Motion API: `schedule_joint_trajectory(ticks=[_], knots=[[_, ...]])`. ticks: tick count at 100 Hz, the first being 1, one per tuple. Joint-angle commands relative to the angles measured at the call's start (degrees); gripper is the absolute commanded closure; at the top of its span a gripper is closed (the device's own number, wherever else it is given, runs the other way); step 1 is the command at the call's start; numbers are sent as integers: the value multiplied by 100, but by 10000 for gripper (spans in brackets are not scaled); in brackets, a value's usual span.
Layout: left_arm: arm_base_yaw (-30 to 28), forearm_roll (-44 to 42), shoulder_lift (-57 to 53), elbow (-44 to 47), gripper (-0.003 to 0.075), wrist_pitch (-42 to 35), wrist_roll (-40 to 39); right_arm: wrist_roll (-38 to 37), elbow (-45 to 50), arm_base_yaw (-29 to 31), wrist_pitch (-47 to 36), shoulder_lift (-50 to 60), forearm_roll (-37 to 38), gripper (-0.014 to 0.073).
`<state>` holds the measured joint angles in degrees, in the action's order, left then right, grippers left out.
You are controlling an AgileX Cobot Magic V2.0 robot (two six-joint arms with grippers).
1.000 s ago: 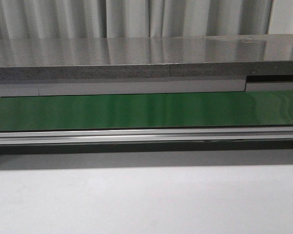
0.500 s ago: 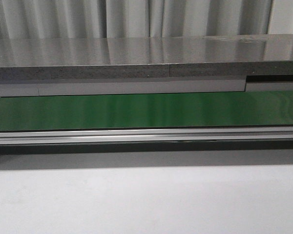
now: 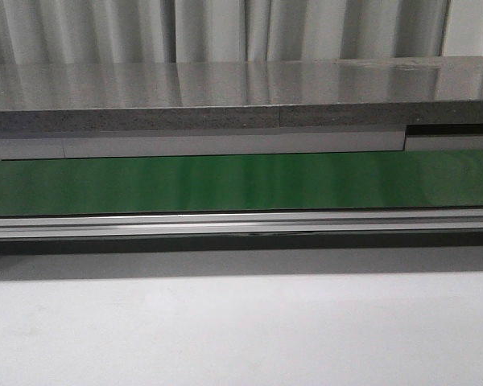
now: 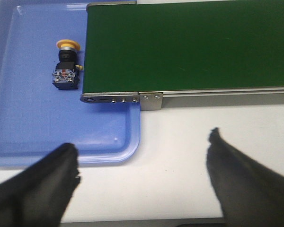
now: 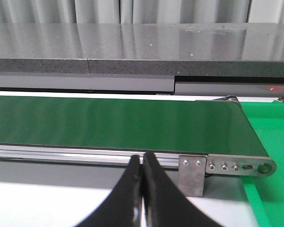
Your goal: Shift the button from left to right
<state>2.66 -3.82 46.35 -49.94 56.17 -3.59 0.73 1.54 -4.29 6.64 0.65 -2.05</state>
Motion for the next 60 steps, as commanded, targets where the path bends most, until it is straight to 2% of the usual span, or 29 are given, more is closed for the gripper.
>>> schedule_joint_trajectory(ticks=[1,35,60], knots=[[36,-46,0,-204,7,-321,-20,6,-87,6,-452,118,34,662],[36,295,0,-204,123,-450,-20,6,-87,6,-452,118,34,662],[-88,9,301,-393,135,-497,-8,6,-87,6,-452,118,34,662]])
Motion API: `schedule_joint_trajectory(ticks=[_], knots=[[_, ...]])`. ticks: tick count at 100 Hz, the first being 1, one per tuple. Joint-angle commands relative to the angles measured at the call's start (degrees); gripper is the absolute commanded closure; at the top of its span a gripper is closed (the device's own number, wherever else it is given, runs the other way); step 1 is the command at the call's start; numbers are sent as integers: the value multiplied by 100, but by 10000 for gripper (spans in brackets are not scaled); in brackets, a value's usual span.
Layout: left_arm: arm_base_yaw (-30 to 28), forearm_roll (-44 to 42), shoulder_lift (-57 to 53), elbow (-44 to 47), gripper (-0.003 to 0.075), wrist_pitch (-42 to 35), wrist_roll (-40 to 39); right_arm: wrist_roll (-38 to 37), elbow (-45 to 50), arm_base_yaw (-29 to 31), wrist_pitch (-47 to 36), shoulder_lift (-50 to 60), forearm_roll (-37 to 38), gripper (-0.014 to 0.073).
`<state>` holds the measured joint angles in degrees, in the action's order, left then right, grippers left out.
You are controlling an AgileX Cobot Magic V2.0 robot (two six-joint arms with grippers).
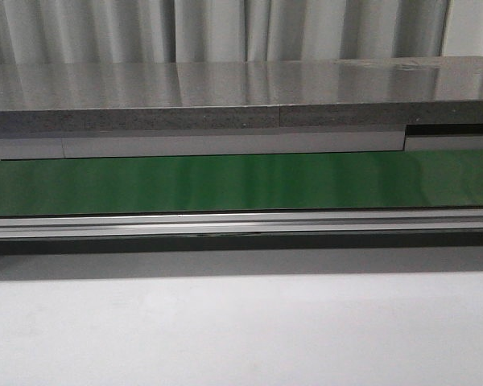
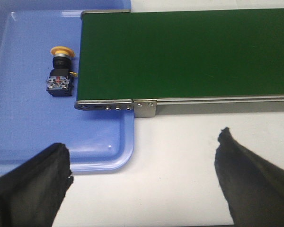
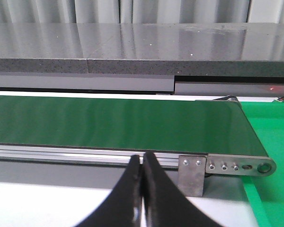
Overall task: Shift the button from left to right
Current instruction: 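Close the left gripper around the yellow-capped button's black body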
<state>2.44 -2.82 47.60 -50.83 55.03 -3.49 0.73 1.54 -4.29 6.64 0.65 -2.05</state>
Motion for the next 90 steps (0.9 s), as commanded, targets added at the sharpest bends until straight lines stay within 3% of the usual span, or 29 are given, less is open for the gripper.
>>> schedule_joint_trajectory(ticks=[1,71,90], knots=[[-67,-109,197,-319,135,-382,-18,6,-87,6,-452,118,34,662],[-1896,202,3303,-2219,135,-1013,464,6,-87,6,-452,118,34,662],[-2275,735,4128,-2697,135,-1093,950,6,-87,6,-452,118,34,662]])
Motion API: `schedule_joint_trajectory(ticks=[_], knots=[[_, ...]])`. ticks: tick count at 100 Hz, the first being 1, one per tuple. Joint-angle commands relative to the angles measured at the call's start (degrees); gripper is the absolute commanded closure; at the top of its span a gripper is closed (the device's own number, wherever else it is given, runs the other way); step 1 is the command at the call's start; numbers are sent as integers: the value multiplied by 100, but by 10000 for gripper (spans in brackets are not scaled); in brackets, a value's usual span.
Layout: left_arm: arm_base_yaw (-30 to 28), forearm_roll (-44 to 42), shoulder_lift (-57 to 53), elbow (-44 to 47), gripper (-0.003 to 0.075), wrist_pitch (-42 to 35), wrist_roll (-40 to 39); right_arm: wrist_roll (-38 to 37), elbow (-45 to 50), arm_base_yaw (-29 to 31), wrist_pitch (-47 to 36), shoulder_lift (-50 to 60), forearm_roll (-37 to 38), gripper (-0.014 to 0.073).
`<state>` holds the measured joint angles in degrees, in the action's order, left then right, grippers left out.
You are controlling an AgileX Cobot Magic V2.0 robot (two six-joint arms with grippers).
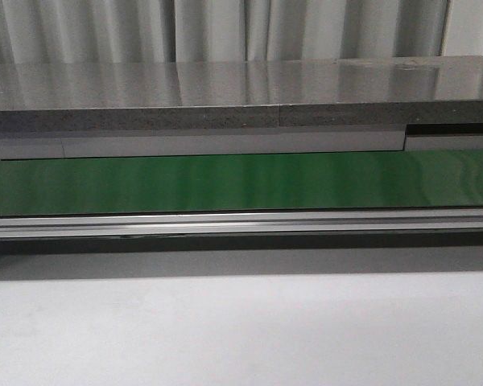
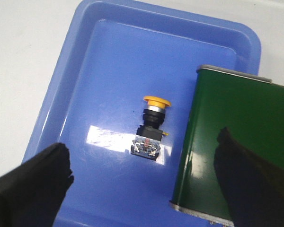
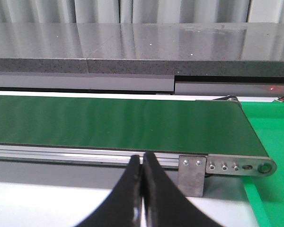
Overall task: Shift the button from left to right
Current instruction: 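Close the left gripper around the yellow-capped button's black body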
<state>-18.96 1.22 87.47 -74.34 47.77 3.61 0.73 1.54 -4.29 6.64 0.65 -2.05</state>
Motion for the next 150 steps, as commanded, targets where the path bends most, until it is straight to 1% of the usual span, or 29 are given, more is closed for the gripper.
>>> schedule_joint_trajectory(ticks=[1,8,24,50,81,98,150], knots=[[-154,348,196,-372,135,-381,270,6,-87,6,-452,118,34,662],[-218,492,465,-468,135,-458,336,6,-87,6,-452,118,34,662],[-267,503,958,-536,135,-656,347,6,-87,6,-452,118,34,662],[-267,503,1556,-536,135,-695,345,6,-87,6,-452,118,34,662],[-267,550,1879,-536,135,-824,345,6,-87,6,-452,118,34,662],[-267,1030,2085,-536,135,-828,665,6,-87,6,-452,118,34,662],[-267,1039,2413,-536,135,-908,673,6,-87,6,-452,118,34,662]])
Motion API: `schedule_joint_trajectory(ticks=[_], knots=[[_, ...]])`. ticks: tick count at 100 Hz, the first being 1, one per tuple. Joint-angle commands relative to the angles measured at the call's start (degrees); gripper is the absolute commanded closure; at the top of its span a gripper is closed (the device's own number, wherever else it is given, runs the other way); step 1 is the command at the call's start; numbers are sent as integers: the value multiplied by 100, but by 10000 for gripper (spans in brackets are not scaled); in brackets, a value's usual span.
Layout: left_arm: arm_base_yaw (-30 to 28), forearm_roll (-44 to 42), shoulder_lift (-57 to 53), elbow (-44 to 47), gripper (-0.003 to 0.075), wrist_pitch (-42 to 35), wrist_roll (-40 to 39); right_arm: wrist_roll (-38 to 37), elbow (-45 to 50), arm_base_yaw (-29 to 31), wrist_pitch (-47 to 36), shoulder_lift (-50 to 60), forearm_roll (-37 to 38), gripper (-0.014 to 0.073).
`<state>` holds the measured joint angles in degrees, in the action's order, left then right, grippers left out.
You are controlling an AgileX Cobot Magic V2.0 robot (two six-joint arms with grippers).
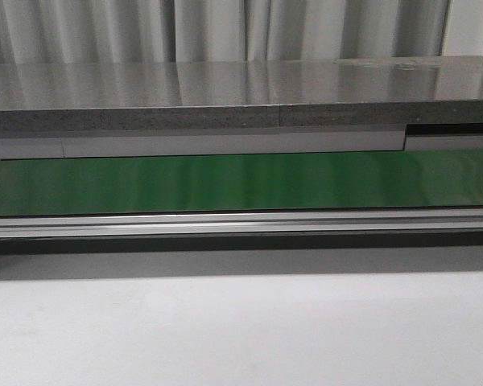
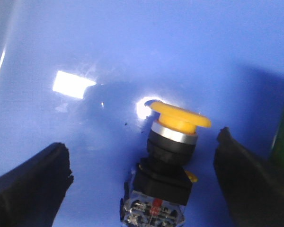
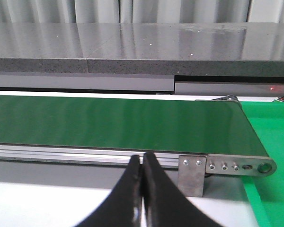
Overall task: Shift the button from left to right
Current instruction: 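Close the left gripper around the yellow-capped button's black body, then lift the button with the left gripper and lower it onto the belt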
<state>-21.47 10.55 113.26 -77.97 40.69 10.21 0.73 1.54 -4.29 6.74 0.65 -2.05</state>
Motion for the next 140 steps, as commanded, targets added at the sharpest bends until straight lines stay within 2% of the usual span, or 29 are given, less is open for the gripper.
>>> schedule_joint_trajectory(ticks=[1,21,34,48,65,78,100,140], knots=[[-16,106,-149,-173,135,-200,14,6,-87,6,-462,118,34,662],[-16,106,74,-173,139,-187,14,6,-87,6,-462,118,34,662],[-16,106,100,-173,198,-187,14,6,-87,6,-462,118,34,662],[-16,106,100,-173,367,-137,14,6,-87,6,-462,118,34,662],[-16,106,100,-173,628,-127,14,6,-87,6,-462,118,34,662],[-16,106,100,-173,731,-116,14,6,-87,6,-462,118,34,662],[-16,106,-97,-173,740,-80,14,6,-87,6,-462,118,34,662],[61,149,-1334,-173,740,217,14,6,-87,6,-462,118,34,662]])
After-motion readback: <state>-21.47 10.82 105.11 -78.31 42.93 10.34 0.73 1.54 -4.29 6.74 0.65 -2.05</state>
